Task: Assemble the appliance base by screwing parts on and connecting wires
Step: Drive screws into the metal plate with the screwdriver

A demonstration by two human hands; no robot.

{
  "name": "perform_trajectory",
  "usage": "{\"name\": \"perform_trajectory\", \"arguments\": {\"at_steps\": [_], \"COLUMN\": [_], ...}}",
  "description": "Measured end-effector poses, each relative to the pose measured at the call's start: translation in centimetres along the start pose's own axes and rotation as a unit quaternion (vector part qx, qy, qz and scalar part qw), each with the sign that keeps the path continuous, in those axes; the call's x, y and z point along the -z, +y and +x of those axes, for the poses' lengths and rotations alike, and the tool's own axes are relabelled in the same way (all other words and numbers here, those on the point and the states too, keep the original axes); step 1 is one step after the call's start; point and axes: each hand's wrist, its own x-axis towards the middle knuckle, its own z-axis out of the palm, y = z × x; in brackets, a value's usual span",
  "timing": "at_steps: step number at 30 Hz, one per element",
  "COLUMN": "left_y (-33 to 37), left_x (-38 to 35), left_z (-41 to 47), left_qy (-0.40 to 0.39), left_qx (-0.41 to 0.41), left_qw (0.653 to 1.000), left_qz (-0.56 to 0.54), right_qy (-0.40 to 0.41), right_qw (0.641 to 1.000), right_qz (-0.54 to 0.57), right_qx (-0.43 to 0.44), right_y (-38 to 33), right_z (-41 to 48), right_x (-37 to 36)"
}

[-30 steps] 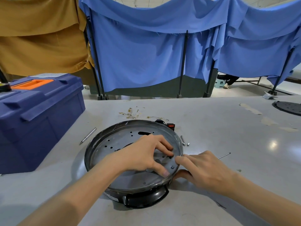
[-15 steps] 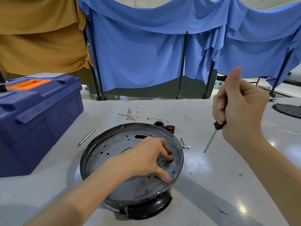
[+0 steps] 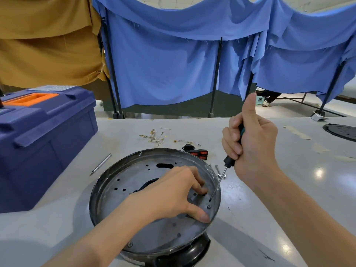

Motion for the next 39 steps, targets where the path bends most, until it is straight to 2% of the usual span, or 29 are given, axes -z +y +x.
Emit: {"name": "perform_trajectory", "arguments": {"at_steps": [28, 30, 33, 35, 39], "left_y": [0.4, 0.3, 0.3, 0.3, 0.2], "left_x": [0.3, 0.3, 0.2, 0.2, 0.2], "left_z": [0.1, 0.1, 0.2, 0.2, 0.2], "left_qy": [-0.007, -0.011, -0.011, -0.01, -0.015], "left_qx": [0.003, 0.003, 0.004, 0.005, 0.005], "left_qw": [1.0, 1.0, 1.0, 1.0, 1.0], "left_qz": [-0.005, -0.006, -0.01, -0.012, -0.015], "right_qy": [-0.033, -0.073, -0.196, -0.272, -0.341], "right_qw": [0.999, 0.997, 0.978, 0.956, 0.907], "right_qz": [-0.034, -0.028, -0.024, -0.078, -0.246], "right_qx": [-0.012, -0.02, -0.064, -0.074, -0.027], "right_y": [0.9, 0.8, 0.4, 0.2, -1.7], "right_z": [-0.4, -0.5, -0.6, -0.3, 0.8], "right_x": [0.0, 0.0, 0.2, 0.6, 1.5]}}
